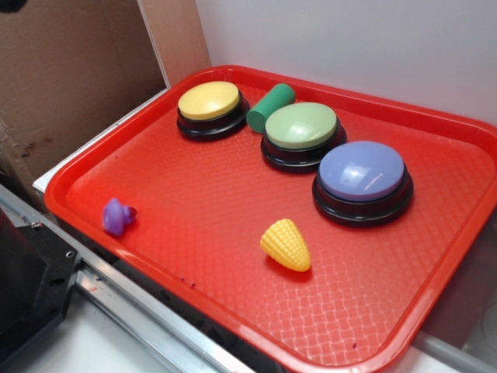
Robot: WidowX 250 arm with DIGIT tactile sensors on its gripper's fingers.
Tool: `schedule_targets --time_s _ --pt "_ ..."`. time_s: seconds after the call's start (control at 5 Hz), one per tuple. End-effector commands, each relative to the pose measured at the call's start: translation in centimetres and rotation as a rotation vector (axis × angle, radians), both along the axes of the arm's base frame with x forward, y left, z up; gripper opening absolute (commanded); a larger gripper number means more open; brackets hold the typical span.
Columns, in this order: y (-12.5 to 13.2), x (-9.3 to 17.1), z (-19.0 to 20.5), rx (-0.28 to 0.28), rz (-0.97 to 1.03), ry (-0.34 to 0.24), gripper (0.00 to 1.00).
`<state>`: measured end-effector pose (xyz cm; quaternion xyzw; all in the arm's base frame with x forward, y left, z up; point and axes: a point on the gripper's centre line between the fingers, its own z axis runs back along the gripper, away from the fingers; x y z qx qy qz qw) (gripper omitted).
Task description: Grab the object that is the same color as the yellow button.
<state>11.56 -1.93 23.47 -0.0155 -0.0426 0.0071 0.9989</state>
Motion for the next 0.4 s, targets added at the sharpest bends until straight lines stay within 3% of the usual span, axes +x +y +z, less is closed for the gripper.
schedule_targets --time_s 0.0,0.2 --pt "0.0 0.0 0.0 0.0 0.0 0.0 1.0" --pt "-0.4 1.6 -0.8 0.09 -0.249 -0.031 1.0"
